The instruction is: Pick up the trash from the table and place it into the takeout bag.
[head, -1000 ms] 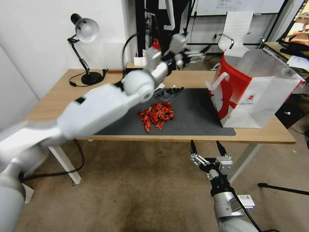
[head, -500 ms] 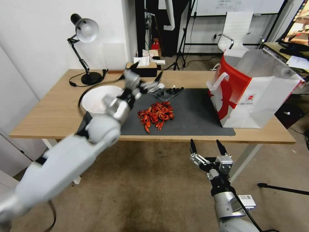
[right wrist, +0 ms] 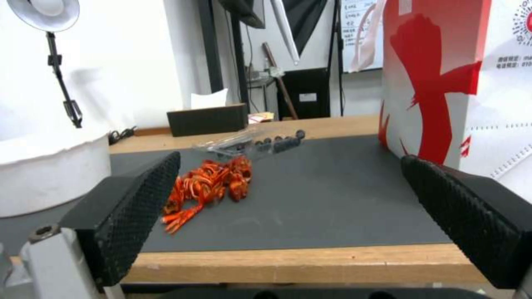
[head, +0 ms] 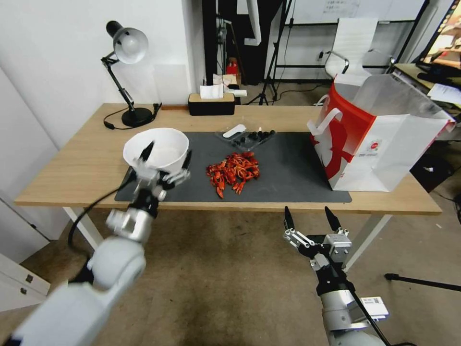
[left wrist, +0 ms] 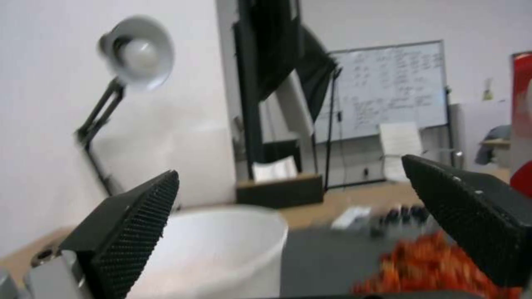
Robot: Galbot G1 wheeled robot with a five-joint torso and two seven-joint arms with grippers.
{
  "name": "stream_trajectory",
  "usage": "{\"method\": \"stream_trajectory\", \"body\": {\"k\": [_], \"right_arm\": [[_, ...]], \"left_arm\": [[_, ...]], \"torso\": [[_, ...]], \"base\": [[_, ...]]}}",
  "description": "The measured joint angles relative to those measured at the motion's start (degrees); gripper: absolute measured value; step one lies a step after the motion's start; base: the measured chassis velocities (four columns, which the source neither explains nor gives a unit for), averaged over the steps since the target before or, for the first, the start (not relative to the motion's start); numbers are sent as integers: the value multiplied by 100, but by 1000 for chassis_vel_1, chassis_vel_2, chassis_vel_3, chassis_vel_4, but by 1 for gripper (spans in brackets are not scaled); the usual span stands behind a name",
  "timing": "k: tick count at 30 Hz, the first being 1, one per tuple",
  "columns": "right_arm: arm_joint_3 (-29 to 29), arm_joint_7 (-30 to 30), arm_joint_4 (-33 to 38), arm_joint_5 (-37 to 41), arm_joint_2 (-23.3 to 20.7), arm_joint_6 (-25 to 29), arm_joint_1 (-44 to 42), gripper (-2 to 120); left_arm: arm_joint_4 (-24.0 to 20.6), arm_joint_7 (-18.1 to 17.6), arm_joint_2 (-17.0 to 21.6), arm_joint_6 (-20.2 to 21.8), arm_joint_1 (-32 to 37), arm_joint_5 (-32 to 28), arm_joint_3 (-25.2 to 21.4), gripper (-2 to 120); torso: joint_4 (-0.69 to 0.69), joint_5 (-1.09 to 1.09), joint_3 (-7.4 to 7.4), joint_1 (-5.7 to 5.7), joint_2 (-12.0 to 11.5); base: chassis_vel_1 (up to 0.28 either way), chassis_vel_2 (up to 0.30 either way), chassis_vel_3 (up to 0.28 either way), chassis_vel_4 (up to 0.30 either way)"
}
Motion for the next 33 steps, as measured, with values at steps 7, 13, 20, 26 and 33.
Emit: {"method": "stream_trajectory", "body": {"k": [7, 13, 20, 26, 33], "right_arm": [[54, 34, 29, 5, -66, 39, -2, 100], [129, 38, 15, 85, -113, 63, 77, 100], [138, -57, -99, 156, -166, 17, 108, 100], [151, -114, -259, 220, -193, -119, 122, 100], [278, -341, -520, 196, -301, -267, 132, 100]], "left_arm": [[18, 86, -381, -368, 988, 342, -328, 100], [220, 89, -666, -612, 1337, 644, -446, 100], [271, 102, -730, -591, 1329, 627, -495, 100], [294, 122, -762, -574, 1310, 635, -502, 100], [415, 144, -756, -548, 1263, 608, -504, 100]], "torso": [[-1, 1, 0, 0, 0], [-1, 0, 1, 1, -1], [-1, 0, 1, 1, -1], [-1, 0, 1, 2, -1], [-1, 0, 1, 2, -1]], "base": [[0, 0, 0, 0], [0, 0, 0, 0], [0, 0, 0, 0], [0, 0, 0, 0], [0, 0, 0, 0]]}}
